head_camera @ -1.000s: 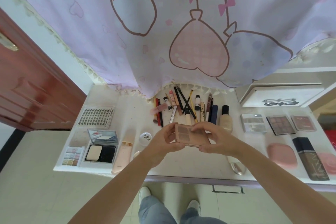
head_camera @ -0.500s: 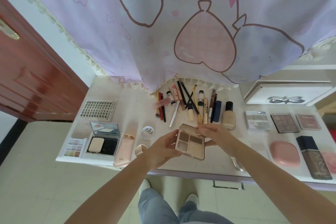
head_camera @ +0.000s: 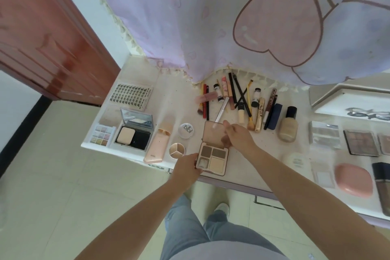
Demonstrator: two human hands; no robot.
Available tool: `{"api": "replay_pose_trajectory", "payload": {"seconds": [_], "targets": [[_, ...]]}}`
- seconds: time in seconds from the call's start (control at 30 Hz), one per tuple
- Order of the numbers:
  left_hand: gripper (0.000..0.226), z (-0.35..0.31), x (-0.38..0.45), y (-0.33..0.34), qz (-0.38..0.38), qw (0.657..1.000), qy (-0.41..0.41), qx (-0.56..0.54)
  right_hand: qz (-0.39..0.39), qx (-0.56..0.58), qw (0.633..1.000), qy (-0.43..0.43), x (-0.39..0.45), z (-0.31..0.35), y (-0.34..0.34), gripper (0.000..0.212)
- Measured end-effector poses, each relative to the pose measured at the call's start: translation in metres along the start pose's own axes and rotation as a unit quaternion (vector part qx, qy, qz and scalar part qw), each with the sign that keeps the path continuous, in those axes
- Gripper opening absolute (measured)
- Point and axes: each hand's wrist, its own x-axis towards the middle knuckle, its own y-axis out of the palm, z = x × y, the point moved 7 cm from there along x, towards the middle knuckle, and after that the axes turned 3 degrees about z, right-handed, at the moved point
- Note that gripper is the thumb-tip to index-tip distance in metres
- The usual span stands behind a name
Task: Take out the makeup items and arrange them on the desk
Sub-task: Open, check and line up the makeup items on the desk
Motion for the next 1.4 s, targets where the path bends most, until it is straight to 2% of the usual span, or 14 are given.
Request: {"api": "replay_pose_trajectory", "payload": {"seconds": [0.13, 0.5, 0.57, 0.63, 0.73, 0.87, 1.0, 1.07, 1.23, 1.33, 1.4], "targets": [[0.02, 0.006, -0.002, -0.001, -0.03, 0.998, -0.036, 0.049, 0.001, 0.012, 1.0, 0.0, 0.006, 0.002, 0.001, 0.054], [0.016, 0.005, -0.004, -0.002, -0.017, 0.99, -0.053, 0.132, 0.027, 0.007, 1.0, 0.009, 0.003, 0.006, 0.003, 0.054], [0.017, 0.004, -0.007, -0.002, -0.017, 0.985, -0.057, 0.163, 0.016, 0.015, 1.0, -0.016, -0.005, 0.002, -0.008, 0.049], [0.021, -0.001, -0.012, -0.005, -0.025, 0.978, -0.055, 0.2, -0.029, -0.027, 0.998, -0.052, -0.021, -0.01, -0.029, 0.04], [0.026, -0.021, -0.017, -0.005, -0.038, 0.968, 0.001, 0.248, -0.133, -0.156, 0.976, -0.072, -0.056, -0.045, -0.066, 0.029], [0.031, -0.06, -0.009, 0.01, -0.028, 0.952, 0.097, 0.289, -0.189, -0.26, 0.946, 0.04, -0.088, -0.101, -0.094, 0.047], [0.033, -0.099, 0.0, 0.037, 0.018, 0.933, 0.158, 0.324, -0.218, -0.312, 0.923, 0.063, -0.101, -0.121, -0.088, 0.063], [0.034, -0.112, 0.0, 0.049, 0.049, 0.926, 0.174, 0.331, -0.205, -0.283, 0.932, 0.093, -0.103, -0.128, -0.083, 0.059], [0.038, -0.13, -0.001, 0.061, 0.075, 0.924, 0.196, 0.321, -0.225, -0.157, 0.961, 0.03, -0.108, -0.132, -0.083, 0.047], [0.044, -0.133, -0.002, 0.062, 0.103, 0.93, 0.201, 0.29, -0.293, -0.023, 0.956, -0.019, -0.115, -0.129, -0.097, 0.029], [0.052, -0.136, -0.004, 0.061, 0.119, 0.93, 0.209, 0.277, -0.288, 0.09, 0.954, -0.002, -0.117, -0.129, -0.104, 0.018]]}}
